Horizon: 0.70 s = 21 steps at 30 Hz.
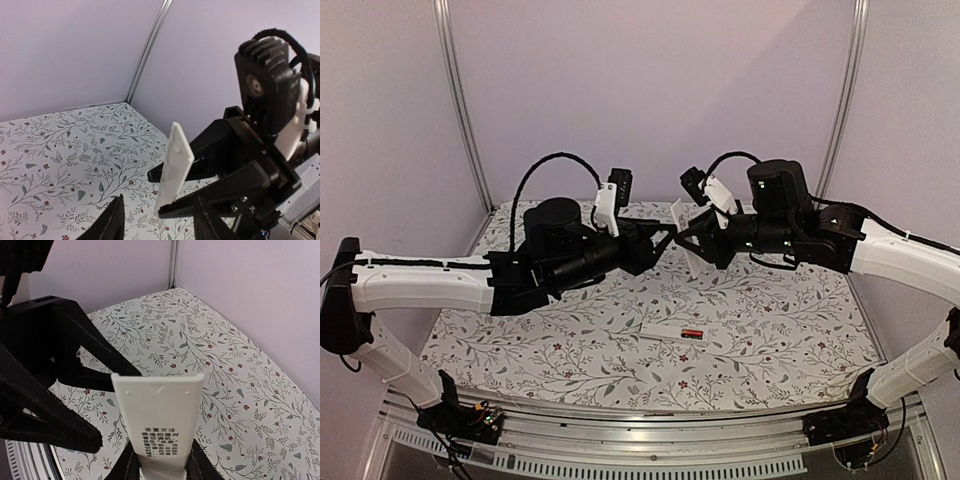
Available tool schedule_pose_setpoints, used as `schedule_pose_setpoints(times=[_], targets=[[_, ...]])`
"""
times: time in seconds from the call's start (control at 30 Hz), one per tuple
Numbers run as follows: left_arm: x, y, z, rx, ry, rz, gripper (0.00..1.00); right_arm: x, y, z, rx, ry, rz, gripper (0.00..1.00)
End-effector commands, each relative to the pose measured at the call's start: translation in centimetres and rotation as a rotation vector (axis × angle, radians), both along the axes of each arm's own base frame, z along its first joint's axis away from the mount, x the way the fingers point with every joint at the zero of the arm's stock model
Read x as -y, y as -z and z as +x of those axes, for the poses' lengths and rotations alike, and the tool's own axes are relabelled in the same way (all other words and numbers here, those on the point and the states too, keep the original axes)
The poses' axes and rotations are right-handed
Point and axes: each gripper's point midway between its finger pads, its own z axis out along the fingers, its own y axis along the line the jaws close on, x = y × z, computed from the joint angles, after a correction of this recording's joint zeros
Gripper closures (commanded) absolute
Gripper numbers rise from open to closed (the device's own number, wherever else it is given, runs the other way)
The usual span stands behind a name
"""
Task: Load the batteries into the remote control
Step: Pass from the right arm to the left
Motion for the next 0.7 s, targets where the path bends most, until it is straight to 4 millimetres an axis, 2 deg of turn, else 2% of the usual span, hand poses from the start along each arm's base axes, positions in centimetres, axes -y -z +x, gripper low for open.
schedule_pose_setpoints(times=[0.0,0.07,0.13,0.3,0.47,0.6,0.67], targets=[[1.1,-0.8,-0.5,0.001,0.052,-0.032,0.53,-0.3,-0.9,0.0,0.008,0.008,0.029,0.95],[1.1,-0.5,-0.2,-0.003,0.039,-0.022,0.54,-0.5,-0.8,-0.1,0.003,-0.002,0.029,0.96],[1.2,-0.2,0.2,-0.008,0.024,-0.018,0.60,-0.8,-0.8,-0.4,-0.003,-0.022,0.037,0.96],[1.8,-0.5,0.5,-0.003,0.025,-0.034,0.68,-1.5,-0.6,-1.0,-0.002,-0.058,0.029,0.96],[1.8,-0.7,1.1,0.002,0.002,-0.036,0.81,-1.7,-0.5,-1.4,0.001,-0.075,0.022,0.96],[1.7,-0.1,1.5,-0.021,-0.011,-0.032,1.00,-1.5,-0.6,-1.5,0.008,-0.075,0.023,0.96],[1.5,0.1,1.6,-0.035,-0.017,-0.040,1.00,-1.4,-0.6,-1.4,0.015,-0.068,0.024,0.92]])
